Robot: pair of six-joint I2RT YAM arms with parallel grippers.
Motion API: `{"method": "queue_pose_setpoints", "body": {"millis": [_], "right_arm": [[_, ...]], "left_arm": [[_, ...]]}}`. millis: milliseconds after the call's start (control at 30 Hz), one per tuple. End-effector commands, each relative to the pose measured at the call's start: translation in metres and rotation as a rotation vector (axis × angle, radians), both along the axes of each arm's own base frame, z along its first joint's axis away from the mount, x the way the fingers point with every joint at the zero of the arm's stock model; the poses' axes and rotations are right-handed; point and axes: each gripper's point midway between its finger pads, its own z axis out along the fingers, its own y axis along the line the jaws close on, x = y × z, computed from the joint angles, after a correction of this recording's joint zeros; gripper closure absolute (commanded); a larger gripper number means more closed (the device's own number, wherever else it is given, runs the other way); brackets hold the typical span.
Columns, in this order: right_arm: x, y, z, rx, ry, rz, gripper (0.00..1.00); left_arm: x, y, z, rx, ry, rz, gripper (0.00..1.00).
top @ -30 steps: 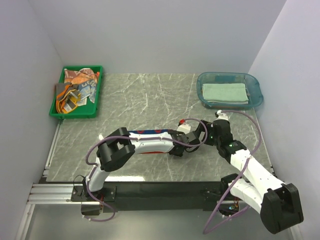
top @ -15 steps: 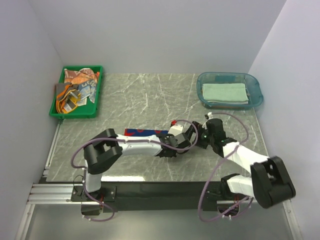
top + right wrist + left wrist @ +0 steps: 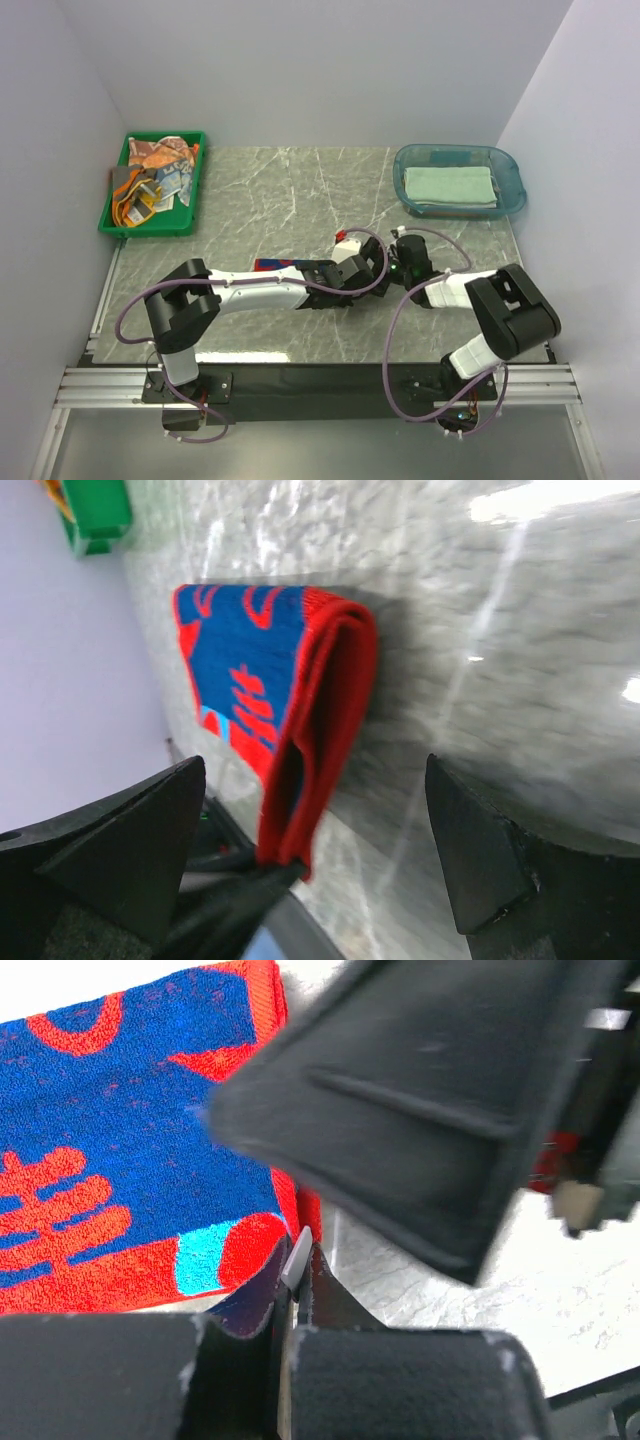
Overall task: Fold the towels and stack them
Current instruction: Neatly place the folded towel into the bin
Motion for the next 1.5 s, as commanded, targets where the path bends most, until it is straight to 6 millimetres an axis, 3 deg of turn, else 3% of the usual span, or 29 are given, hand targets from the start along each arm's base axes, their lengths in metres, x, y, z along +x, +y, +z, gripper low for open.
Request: {"method": "queue_pose_setpoints", "body": {"millis": [0, 200, 333, 433, 500, 533, 567, 600, 633, 667, 733, 833, 867, 933, 967, 1000, 1033, 1067, 1100, 1133, 1167, 1200, 1233, 1267, 1300, 1333, 1400, 1433, 1467], "right_arm": [[0.002, 0.017, -0.004, 0.049, 0.056, -0.017, 0.03], [-0.007, 0.041, -0.013, 0.089, 0.110, 0.017, 0.10], [-0.006, 0.044, -0.018, 0.077, 0.110, 0.024, 0.18], [0.000, 0.046, -0.015, 0.059, 0.086, 0.034, 0.32], [0.004, 0.043, -0.013, 0.030, 0.069, 0.032, 0.53], [0.006, 0.041, -0.012, 0.018, 0.063, 0.032, 0.61], [0.012, 0.041, -0.008, 0.002, 0.033, 0.041, 0.81], [0.015, 0.035, -0.007, -0.011, 0.036, 0.032, 0.88], [0.018, 0.033, -0.005, -0.017, 0.027, 0.033, 0.94], [0.024, 0.032, 0.000, -0.026, -0.002, 0.041, 1.00], [0.036, 0.026, 0.007, -0.046, -0.012, 0.037, 1.00], [0.046, 0.015, 0.005, -0.135, -0.027, 0.072, 1.00], [0.061, 0.014, 0.017, -0.174, -0.097, 0.096, 1.00], [0.069, 0.004, 0.019, -0.242, -0.101, 0.106, 1.00], [0.087, -0.001, 0.030, -0.292, -0.172, 0.114, 1.00], [0.087, -0.010, 0.028, -0.341, -0.142, 0.119, 1.00], [0.096, -0.015, 0.033, -0.370, -0.152, 0.114, 1.00], [0.117, -0.024, 0.046, -0.409, -0.202, 0.099, 1.00], [0.120, -0.031, 0.048, -0.435, -0.186, 0.095, 1.00], [0.128, -0.037, 0.054, -0.450, -0.197, 0.088, 1.00], [0.146, -0.040, 0.069, -0.468, -0.240, 0.090, 1.00], [0.151, -0.055, 0.070, -0.502, -0.208, 0.072, 1.00], [0.170, -0.059, 0.096, -0.516, -0.260, 0.050, 1.00], [0.178, -0.066, 0.094, -0.552, -0.264, 0.068, 1.00], [0.180, -0.080, 0.094, -0.586, -0.224, 0.066, 1.00], [0.198, -0.085, 0.122, -0.600, -0.276, 0.046, 1.00], [0.208, -0.108, 0.120, -0.668, -0.243, 0.057, 1.00], [0.223, -0.116, 0.143, -0.689, -0.293, 0.030, 1.00], [0.230, -0.125, 0.143, -0.723, -0.298, 0.033, 1.00]], "left_arm": [[0.003, -0.013, 0.021, -0.078, -0.023, -0.013, 0.99], [0.007, -0.019, 0.025, -0.099, -0.025, -0.007, 0.99], [0.013, -0.029, 0.027, -0.125, -0.031, -0.009, 0.99], [0.018, -0.034, 0.026, -0.123, -0.032, -0.010, 0.99], [0.020, -0.036, 0.026, -0.120, -0.029, -0.011, 0.96], [0.021, -0.036, 0.027, -0.123, -0.031, -0.009, 0.87], [0.021, -0.036, 0.027, -0.125, -0.030, -0.005, 0.82], [0.022, -0.036, 0.032, -0.140, -0.034, -0.001, 0.73], [0.021, -0.036, 0.034, -0.151, -0.030, -0.003, 0.52], [0.022, -0.035, 0.036, -0.161, -0.032, 0.001, 0.43], [0.023, -0.032, 0.049, -0.191, -0.037, 0.004, 0.26], [0.028, -0.023, 0.069, -0.247, -0.048, 0.012, 0.17], [0.030, -0.014, 0.067, -0.257, -0.025, 0.015, 0.16], [0.036, 0.003, 0.090, -0.313, -0.041, 0.022, 0.14], [0.044, 0.022, 0.086, -0.315, -0.021, 0.045, 0.13], [0.048, 0.035, 0.106, -0.357, -0.040, 0.055, 0.11], [0.051, 0.050, 0.109, -0.349, -0.044, 0.062, 0.07], [0.064, 0.077, 0.108, -0.336, -0.051, 0.114, 0.01], [0.065, 0.092, 0.124, -0.356, -0.074, 0.120, 0.01], [0.070, 0.108, 0.128, -0.334, -0.094, 0.129, 0.01], [0.080, 0.137, 0.127, -0.300, -0.092, 0.192, 0.01], [0.082, 0.153, 0.138, -0.301, -0.121, 0.209, 0.01], [0.085, 0.167, 0.138, -0.274, -0.131, 0.210, 0.01], [0.093, 0.194, 0.134, -0.257, -0.133, 0.272, 0.01], [0.092, 0.203, 0.140, -0.275, -0.138, 0.266, 0.01], [0.095, 0.214, 0.138, -0.257, -0.145, 0.267, 0.01], [0.103, 0.245, 0.131, -0.232, -0.154, 0.328, 0.00], [0.105, 0.261, 0.119, -0.199, -0.148, 0.373, 0.01], [0.105, 0.263, 0.113, -0.201, -0.141, 0.380, 0.01]]}}
